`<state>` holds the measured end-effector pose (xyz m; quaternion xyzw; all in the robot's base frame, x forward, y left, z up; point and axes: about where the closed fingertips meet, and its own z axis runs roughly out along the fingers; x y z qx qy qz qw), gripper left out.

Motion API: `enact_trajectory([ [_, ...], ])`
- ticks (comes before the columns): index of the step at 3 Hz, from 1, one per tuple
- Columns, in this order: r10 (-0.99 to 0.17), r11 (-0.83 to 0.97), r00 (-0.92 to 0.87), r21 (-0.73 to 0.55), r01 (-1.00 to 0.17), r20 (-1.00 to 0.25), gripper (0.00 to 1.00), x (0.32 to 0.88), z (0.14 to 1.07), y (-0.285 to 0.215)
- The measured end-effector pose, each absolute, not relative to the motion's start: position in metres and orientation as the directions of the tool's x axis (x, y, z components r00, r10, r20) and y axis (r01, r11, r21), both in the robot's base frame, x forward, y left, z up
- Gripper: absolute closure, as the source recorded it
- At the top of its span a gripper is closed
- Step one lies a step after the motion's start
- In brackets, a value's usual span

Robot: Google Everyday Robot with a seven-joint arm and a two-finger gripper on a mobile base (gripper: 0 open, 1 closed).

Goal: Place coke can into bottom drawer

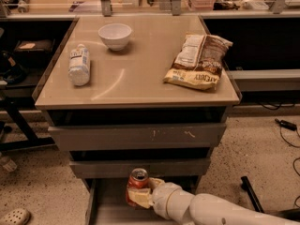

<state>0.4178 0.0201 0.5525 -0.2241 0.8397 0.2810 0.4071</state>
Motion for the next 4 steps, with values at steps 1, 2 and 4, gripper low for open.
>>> enact_trajectory([
  [1, -0.148, 0.742, -0.568, 0.289, -0.605, -0.810, 1.00, 0.418, 0.552, 0.020],
  [2, -0.144, 0.744, -0.570, 0.291, -0.602, -0.809, 1.00, 0.416, 0.544, 0.024],
  [4, -0.104, 0.787, -0.584, 0.292, -0.543, -0.805, 1.00, 0.404, 0.441, 0.048],
])
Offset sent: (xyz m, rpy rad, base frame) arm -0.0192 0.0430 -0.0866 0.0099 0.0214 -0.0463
